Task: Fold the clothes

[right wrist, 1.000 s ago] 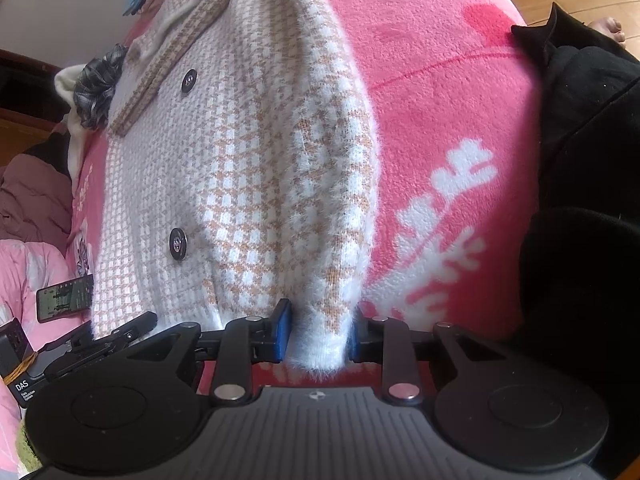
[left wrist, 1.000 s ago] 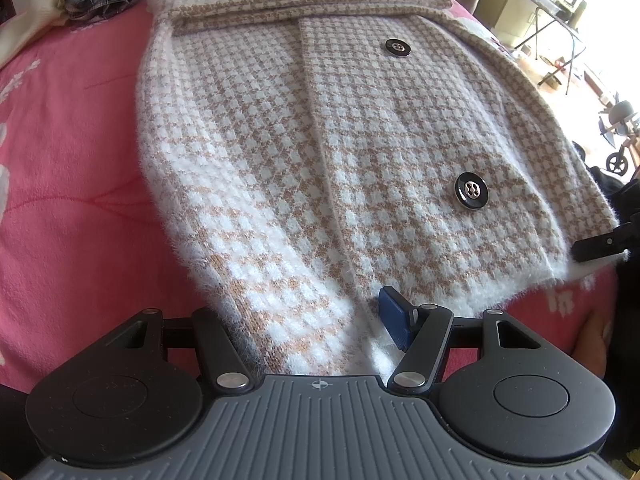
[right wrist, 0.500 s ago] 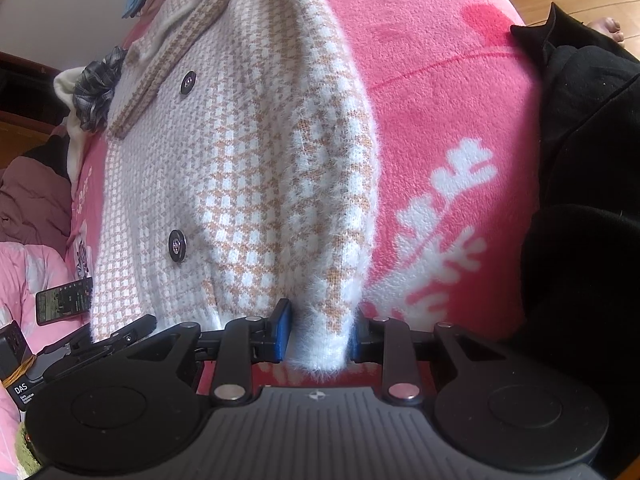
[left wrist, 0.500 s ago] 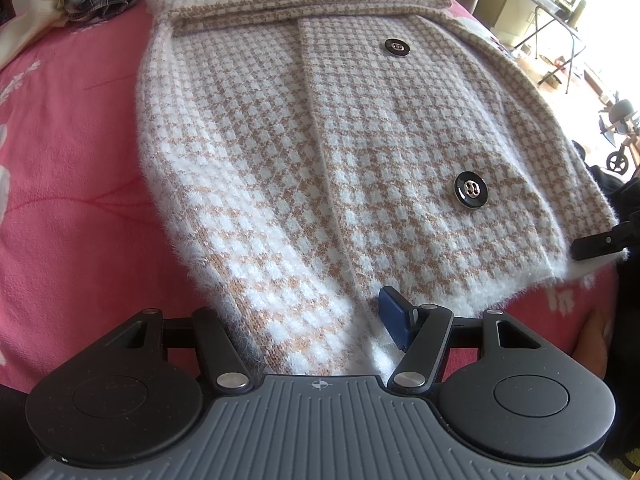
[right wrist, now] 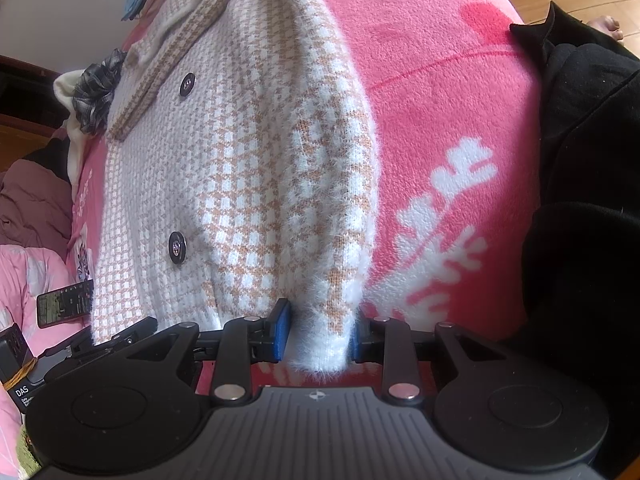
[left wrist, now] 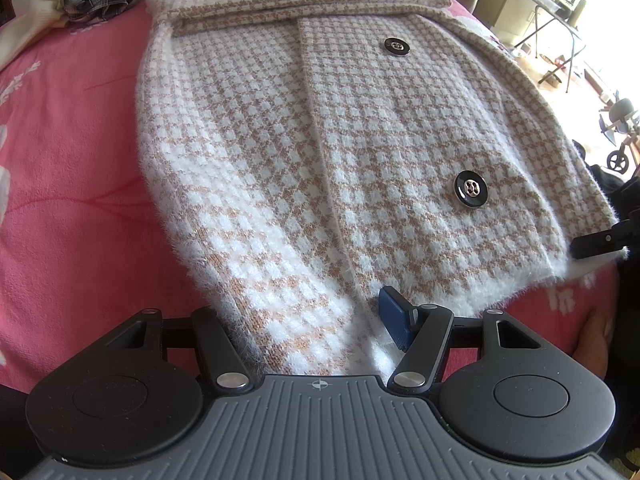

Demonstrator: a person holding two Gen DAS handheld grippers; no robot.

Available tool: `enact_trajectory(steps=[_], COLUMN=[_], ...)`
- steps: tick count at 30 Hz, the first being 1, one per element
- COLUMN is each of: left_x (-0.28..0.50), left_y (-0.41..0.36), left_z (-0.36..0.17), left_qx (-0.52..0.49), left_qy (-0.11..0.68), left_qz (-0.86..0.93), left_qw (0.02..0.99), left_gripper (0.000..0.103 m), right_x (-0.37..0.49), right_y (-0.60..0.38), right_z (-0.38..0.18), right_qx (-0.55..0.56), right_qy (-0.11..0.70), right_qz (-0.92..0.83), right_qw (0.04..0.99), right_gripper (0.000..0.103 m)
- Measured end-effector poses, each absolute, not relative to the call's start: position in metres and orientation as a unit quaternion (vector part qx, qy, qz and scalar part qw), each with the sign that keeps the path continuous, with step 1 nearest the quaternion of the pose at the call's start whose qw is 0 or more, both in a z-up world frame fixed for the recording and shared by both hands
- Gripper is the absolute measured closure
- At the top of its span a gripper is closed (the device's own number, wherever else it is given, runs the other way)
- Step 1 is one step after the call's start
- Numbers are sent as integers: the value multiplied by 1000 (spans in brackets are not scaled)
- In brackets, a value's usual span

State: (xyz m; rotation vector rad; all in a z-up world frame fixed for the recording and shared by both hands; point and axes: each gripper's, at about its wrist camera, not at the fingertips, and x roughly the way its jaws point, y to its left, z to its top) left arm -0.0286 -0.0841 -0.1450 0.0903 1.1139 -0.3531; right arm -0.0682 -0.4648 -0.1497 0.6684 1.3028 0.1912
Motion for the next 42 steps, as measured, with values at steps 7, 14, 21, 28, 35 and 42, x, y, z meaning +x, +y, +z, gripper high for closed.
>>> enact_trajectory(steps=[7, 14, 21, 28, 35, 42], left_x=[-29, -40, -44, -52, -46, -16], left_y=[-82, -79, -76, -67, -57, -56], left_z=[-144, -140, -136, -116, -89, -50], left_qx=[32, 20, 4, -24, -66, -85], left_qy=[536, 534, 523, 489, 454, 404], left_qz=[-169, -172, -169, -177, -186, -208], left_qw=[826, 828, 835, 854, 869, 887], left_gripper=[39, 51, 88, 95, 98, 99], right_x=[-69, -73, -77, -83, -77, -41], right_y=[-465, -467, -466, -469, -470, -464], right_z=[-150, -147, -143, -133, -117, -71], right_qx=[314, 326, 344, 372, 403, 389], right_qy=[589, 571, 545, 507, 476, 431], right_qz=[87, 95, 97, 108, 123, 155], right_qw=[740, 748, 759, 770, 772, 799], right_gripper=[72, 75, 87, 89, 89, 89])
